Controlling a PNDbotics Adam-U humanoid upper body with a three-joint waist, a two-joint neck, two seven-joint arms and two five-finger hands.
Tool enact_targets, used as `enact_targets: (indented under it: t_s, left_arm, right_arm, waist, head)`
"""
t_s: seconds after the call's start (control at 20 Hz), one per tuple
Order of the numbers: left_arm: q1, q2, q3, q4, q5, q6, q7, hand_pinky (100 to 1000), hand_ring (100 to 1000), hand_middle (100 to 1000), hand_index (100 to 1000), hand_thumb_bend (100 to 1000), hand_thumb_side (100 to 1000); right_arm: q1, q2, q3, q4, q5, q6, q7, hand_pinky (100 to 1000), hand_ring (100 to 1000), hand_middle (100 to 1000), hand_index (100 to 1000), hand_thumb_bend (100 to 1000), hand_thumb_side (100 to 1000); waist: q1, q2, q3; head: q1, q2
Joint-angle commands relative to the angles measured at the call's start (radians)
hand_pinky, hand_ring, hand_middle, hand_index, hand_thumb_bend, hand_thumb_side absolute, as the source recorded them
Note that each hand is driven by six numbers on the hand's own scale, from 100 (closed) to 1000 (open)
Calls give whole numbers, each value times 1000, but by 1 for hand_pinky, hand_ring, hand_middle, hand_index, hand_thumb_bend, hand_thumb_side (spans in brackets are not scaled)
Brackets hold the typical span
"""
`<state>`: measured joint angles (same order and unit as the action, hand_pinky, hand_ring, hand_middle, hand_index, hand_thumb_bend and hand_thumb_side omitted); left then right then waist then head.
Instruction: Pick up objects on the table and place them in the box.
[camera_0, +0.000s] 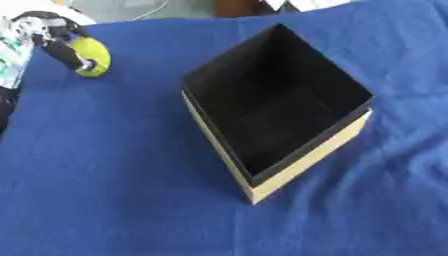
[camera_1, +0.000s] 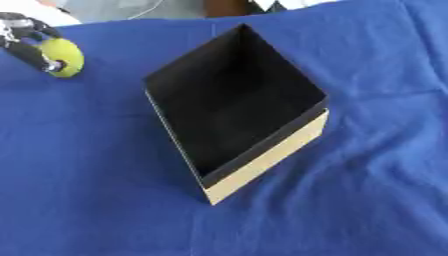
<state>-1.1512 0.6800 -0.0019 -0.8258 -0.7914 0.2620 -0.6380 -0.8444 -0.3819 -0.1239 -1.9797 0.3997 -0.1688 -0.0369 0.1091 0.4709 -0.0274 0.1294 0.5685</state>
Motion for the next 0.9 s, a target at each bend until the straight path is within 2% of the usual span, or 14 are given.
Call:
enact_targets:
  t_s: [0.05, 0.4, 0.6, 0.75, 0.9]
  left_arm:
    - [-12, 37, 12, 0, -17, 2, 13, 898, 1000, 981, 918, 288, 100]
    - [-12, 37, 19, 4, -42, 13, 52, 843, 969, 963, 916, 252, 100]
    - [-14, 38, 19, -1, -52, 18, 92, 841, 954, 948, 929, 247, 117]
    - [-12, 41, 11, -2, -86, 26, 132, 843, 914, 919, 938, 209, 132]
    - [-11, 37, 8, -1, -126, 22, 171, 794, 820, 857, 909, 192, 123]
  right_arm:
    - [-16, -9, -9, -20, -10, -2, -2, 870, 854, 744, 870, 100, 244]
    - [-18, -9, -12, -20, -19, -1, 2, 871, 852, 739, 871, 100, 262]
    - [-19, -7, -12, -20, -25, -2, 5, 871, 851, 737, 872, 100, 271]
    - [-19, -7, -12, -20, -31, -2, 7, 871, 851, 735, 872, 100, 284]
    - [-19, -6, -13, -20, -38, -2, 9, 871, 849, 732, 873, 100, 296]
  waist:
    - [2, -5, 1]
    - [-2, 12, -1]
    - [-3, 19, -1]
    - [-2, 24, -5]
    - [-3, 29, -7]
  head:
    - [6, -17]
    - [12, -29]
    - [15, -30]
    - [20, -40]
    - [24, -45]
